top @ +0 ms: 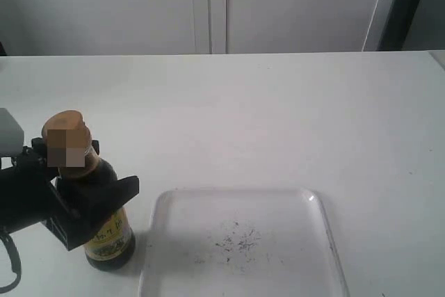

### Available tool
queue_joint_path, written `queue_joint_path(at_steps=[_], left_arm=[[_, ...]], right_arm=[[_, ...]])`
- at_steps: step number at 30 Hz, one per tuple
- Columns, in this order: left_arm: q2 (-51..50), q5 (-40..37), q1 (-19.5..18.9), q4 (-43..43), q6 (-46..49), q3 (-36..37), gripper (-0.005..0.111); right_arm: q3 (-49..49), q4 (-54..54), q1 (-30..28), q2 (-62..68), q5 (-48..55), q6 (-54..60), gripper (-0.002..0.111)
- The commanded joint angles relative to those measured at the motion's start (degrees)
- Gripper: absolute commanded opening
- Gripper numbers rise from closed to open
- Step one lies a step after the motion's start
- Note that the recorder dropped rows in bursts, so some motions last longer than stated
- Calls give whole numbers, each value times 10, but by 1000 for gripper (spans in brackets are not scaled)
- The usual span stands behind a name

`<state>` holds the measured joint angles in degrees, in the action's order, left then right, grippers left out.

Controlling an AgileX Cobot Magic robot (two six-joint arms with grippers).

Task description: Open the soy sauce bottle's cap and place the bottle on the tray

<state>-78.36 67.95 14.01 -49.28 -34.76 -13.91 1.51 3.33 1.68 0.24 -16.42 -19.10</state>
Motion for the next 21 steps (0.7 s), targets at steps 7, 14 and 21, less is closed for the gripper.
queue_joint_path(at_steps=[7,14,21], left_arm=[[-39,14,4,0,31,2,94],[-63,14,4,0,42,2,94],[-63,-9,4,-10,50,2,94]], right_arm=[[85,97,1,114,-42,-38,0],[161,283,1,272,-116,-148,0],[254,423,1,440,-281,-211,0]])
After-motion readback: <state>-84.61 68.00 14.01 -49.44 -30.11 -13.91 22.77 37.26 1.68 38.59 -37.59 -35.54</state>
